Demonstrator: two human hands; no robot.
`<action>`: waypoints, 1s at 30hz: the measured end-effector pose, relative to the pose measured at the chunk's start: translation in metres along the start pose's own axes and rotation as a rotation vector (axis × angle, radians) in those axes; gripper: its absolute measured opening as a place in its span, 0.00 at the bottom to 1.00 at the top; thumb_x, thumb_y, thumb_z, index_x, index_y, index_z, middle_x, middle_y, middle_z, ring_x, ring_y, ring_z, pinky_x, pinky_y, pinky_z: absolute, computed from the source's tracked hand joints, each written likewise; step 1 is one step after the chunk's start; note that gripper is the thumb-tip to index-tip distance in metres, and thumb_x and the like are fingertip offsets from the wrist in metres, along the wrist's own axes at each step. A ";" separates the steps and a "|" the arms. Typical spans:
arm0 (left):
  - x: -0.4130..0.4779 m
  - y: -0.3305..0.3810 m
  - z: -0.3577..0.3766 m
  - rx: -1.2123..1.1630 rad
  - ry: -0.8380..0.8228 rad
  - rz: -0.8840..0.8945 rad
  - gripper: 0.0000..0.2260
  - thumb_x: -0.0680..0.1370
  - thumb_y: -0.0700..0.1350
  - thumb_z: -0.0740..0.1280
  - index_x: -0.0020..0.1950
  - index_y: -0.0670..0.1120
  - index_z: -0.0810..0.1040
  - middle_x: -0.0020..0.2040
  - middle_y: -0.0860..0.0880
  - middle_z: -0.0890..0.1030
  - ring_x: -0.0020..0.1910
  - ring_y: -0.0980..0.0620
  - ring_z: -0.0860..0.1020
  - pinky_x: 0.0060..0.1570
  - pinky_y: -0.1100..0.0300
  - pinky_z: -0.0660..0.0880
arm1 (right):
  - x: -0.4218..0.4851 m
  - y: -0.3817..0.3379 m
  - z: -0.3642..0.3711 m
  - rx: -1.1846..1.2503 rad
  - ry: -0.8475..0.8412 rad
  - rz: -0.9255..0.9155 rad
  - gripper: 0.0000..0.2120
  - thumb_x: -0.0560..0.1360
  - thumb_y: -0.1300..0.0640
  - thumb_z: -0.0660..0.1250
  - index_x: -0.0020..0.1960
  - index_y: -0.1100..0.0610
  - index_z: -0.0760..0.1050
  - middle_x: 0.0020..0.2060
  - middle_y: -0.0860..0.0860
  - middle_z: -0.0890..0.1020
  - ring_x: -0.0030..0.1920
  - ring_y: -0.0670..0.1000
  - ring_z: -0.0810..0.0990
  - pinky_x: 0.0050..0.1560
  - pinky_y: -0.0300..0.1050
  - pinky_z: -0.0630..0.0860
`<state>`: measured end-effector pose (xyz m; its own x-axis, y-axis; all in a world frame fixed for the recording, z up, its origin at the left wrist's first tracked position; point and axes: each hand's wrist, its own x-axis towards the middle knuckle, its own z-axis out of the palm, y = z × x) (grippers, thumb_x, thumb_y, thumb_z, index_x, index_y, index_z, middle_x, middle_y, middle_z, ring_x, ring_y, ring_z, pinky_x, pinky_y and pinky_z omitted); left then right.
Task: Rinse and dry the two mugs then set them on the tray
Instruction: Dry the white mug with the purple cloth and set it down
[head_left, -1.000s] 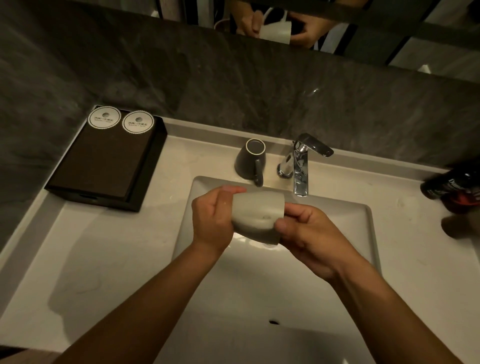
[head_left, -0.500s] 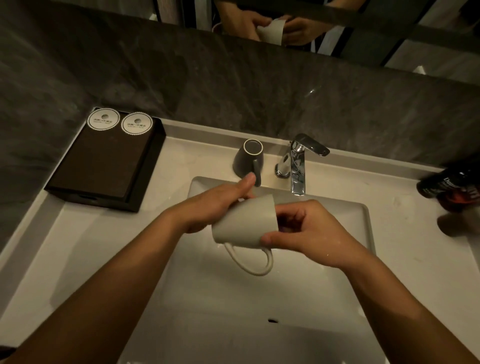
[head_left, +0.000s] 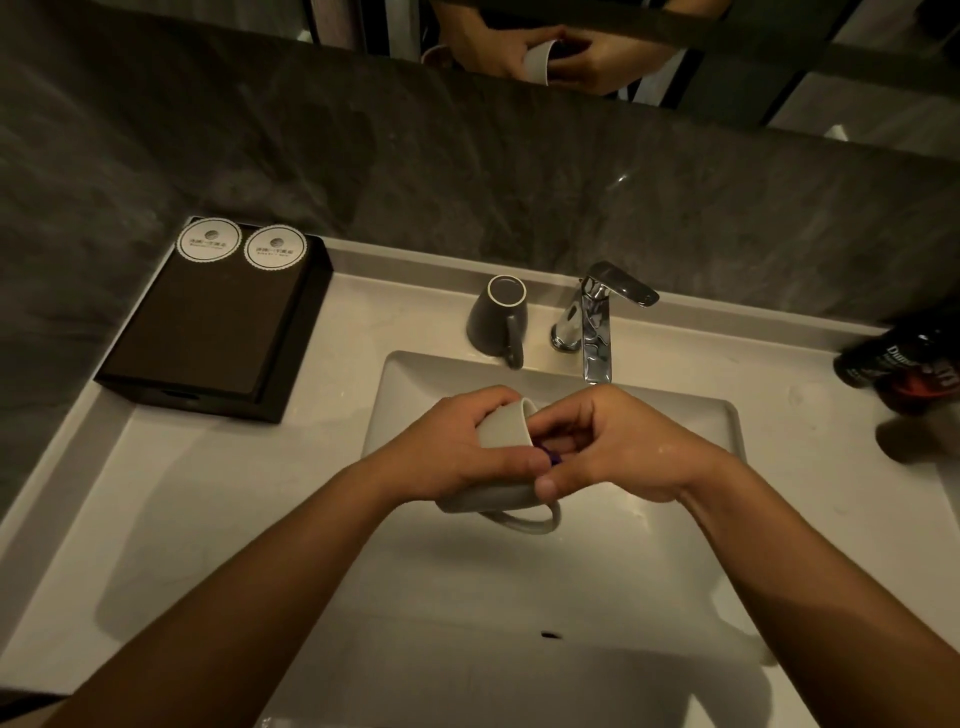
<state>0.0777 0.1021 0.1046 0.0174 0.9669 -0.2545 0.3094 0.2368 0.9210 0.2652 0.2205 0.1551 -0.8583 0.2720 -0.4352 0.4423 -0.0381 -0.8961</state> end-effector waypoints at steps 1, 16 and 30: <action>-0.001 0.000 0.001 0.033 0.018 -0.010 0.31 0.67 0.70 0.70 0.67 0.59 0.75 0.58 0.56 0.81 0.56 0.53 0.81 0.58 0.50 0.82 | 0.002 0.002 -0.002 0.039 -0.014 0.026 0.22 0.68 0.69 0.78 0.62 0.60 0.83 0.56 0.57 0.87 0.57 0.58 0.86 0.58 0.50 0.83; -0.016 -0.031 0.000 -0.320 0.191 -0.010 0.24 0.70 0.67 0.70 0.64 0.63 0.74 0.61 0.51 0.81 0.55 0.49 0.83 0.50 0.52 0.85 | -0.002 -0.001 -0.023 0.478 0.121 -0.161 0.14 0.76 0.70 0.64 0.59 0.66 0.82 0.53 0.62 0.86 0.54 0.59 0.86 0.55 0.49 0.83; 0.000 -0.003 0.013 -1.275 0.702 -0.161 0.32 0.72 0.56 0.76 0.71 0.44 0.73 0.67 0.39 0.79 0.64 0.39 0.80 0.61 0.38 0.79 | 0.009 -0.008 0.078 -0.107 1.013 -0.427 0.08 0.82 0.55 0.62 0.58 0.44 0.75 0.53 0.46 0.81 0.53 0.46 0.81 0.54 0.45 0.79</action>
<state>0.0896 0.1003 0.0981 -0.5074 0.6810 -0.5280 -0.7760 -0.0947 0.6236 0.2335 0.1485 0.1509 -0.3565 0.9067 0.2253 0.2225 0.3166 -0.9221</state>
